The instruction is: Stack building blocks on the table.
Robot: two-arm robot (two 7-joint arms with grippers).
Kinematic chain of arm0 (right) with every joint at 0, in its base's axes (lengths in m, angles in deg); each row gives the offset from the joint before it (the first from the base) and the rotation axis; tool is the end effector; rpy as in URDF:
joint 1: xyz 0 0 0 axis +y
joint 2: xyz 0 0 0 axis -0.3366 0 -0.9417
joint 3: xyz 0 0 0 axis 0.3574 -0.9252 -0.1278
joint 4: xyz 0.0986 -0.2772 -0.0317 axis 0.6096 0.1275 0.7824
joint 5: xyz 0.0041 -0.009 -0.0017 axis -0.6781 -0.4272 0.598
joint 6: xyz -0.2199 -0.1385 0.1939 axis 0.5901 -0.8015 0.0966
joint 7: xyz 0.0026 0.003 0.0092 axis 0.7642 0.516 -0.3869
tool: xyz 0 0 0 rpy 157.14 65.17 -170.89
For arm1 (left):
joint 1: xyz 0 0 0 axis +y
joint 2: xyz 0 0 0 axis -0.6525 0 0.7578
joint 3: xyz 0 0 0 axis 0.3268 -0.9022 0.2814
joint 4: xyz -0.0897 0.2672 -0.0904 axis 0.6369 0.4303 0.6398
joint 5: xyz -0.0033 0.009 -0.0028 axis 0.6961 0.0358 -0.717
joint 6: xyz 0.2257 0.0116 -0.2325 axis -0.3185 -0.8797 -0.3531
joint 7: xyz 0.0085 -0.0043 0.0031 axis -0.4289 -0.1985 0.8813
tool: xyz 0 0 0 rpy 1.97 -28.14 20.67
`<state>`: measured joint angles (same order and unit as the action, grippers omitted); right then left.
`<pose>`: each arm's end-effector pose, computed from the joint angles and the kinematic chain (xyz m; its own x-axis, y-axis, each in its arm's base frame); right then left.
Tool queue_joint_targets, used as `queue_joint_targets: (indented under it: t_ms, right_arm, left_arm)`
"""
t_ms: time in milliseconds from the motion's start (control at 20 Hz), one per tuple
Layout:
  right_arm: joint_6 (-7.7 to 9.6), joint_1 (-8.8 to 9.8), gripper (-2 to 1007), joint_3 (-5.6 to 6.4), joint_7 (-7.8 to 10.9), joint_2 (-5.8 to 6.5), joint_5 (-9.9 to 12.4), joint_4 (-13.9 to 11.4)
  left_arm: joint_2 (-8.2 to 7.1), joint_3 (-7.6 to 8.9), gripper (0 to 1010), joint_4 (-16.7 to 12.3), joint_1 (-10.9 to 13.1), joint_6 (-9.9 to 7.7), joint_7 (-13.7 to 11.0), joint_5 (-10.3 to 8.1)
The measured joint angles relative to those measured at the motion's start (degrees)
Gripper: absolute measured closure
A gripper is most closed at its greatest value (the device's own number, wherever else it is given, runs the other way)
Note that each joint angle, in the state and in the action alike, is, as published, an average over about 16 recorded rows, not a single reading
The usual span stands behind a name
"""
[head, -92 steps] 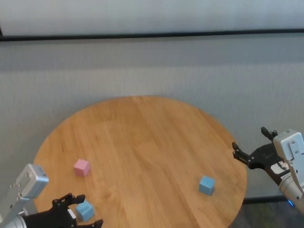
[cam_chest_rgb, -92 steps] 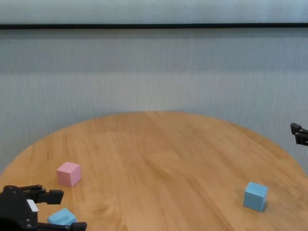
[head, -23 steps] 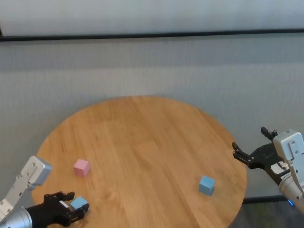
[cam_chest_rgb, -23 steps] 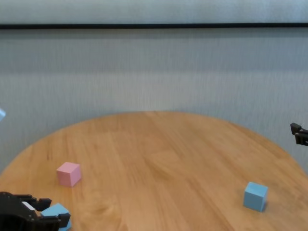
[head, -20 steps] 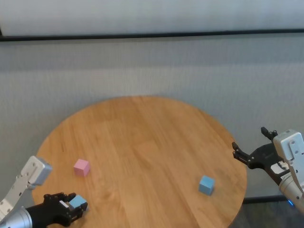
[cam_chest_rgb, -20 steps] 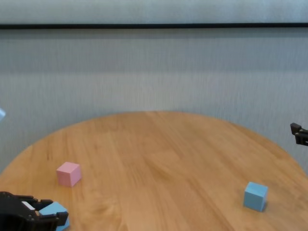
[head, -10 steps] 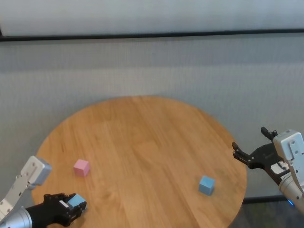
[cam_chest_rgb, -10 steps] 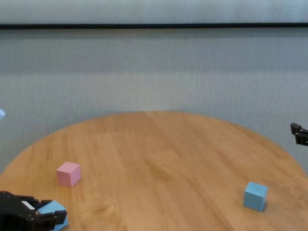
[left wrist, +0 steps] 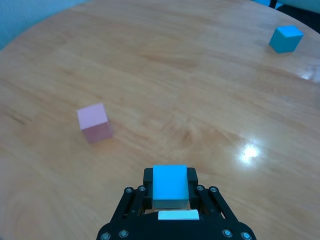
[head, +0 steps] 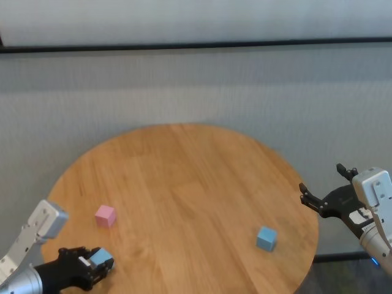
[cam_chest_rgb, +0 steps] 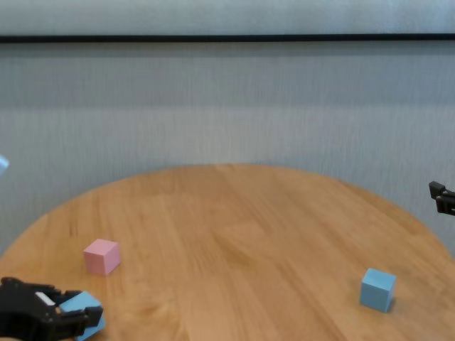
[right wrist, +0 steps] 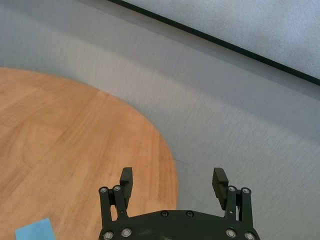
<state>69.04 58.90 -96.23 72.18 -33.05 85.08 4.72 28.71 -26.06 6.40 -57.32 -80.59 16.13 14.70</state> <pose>0.3737 -0.0819 -0.3100 0.2922 -0.8803 0.3737 0.9553 0.2872 -0.0703 0.3620 0.0982 -0.3092 0.6886 0.7233 0.0515 -0.6659 0.6027 0.4397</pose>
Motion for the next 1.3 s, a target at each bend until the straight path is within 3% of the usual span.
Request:
queue_joint_targets:
  t_ms: [800, 1300]
  right_arm:
    - [0.00, 0.00, 4, 0.00, 0.00, 0.00, 0.00, 0.00]
    - [0.00, 0.00, 4, 0.00, 0.00, 0.00, 0.00, 0.00]
  left_arm:
    - [0.78, -2.57, 617, -4.02, -4.12, 1.21, -2.57, 1.91]
    - [2.75, -6.24, 617, -2.20, -8.48, 2.09, -5.56, 2.63]
